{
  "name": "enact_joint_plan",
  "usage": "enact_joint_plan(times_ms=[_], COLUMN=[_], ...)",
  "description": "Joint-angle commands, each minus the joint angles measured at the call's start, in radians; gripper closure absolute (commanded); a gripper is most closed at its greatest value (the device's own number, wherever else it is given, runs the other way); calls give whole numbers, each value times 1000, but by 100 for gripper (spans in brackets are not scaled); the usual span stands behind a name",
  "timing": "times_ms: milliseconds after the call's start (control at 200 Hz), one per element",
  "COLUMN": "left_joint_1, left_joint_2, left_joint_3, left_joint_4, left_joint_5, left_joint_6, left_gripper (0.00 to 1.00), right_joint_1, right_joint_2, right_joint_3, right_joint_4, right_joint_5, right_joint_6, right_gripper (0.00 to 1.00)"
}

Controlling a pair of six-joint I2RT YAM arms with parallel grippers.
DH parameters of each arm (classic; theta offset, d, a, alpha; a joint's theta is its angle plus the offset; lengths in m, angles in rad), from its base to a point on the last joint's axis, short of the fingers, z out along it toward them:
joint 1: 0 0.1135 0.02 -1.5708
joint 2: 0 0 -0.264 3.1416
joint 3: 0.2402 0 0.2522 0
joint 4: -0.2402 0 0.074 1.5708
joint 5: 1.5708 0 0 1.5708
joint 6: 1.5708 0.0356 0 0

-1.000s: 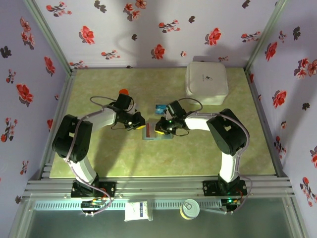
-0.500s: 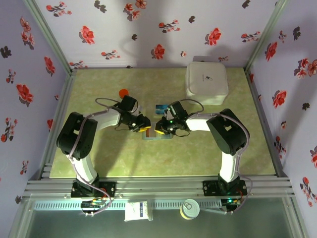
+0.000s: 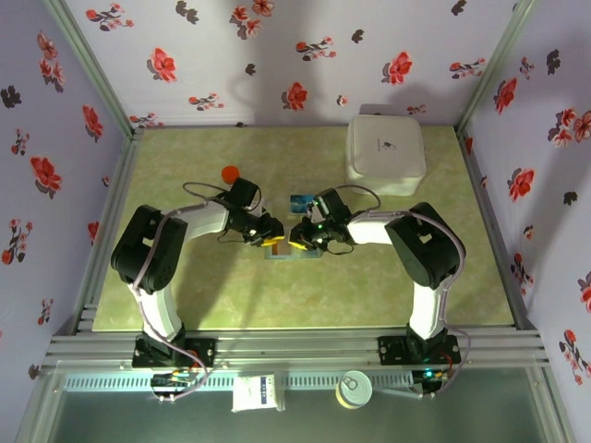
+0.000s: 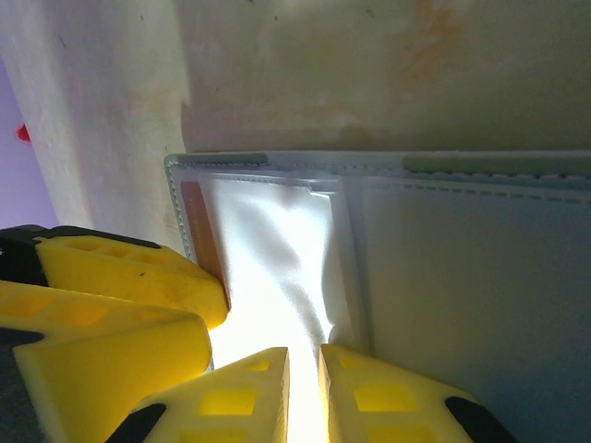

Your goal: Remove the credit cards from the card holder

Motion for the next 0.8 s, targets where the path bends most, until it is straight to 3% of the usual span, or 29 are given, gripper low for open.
enact_joint_plan(times_ms=[0, 365, 795], left_joint_1=[-9, -14, -14], left_joint_2=[28, 14, -4], left_joint_3=[29, 37, 42], left_joint_4=[-1, -19, -67], left_joint_5=[21, 4, -53], left_joint_6=[-3, -3, 1], left_gripper=[71, 74, 68], right_joint_1=[-7, -23, -53], right_joint_2=[8, 10, 59], right_joint_3=[-22, -67, -122], right_joint_4=[24, 112, 238], right_joint_5=[-21, -43, -93], right_joint_6=[17, 66, 132], right_gripper=[83, 84, 87])
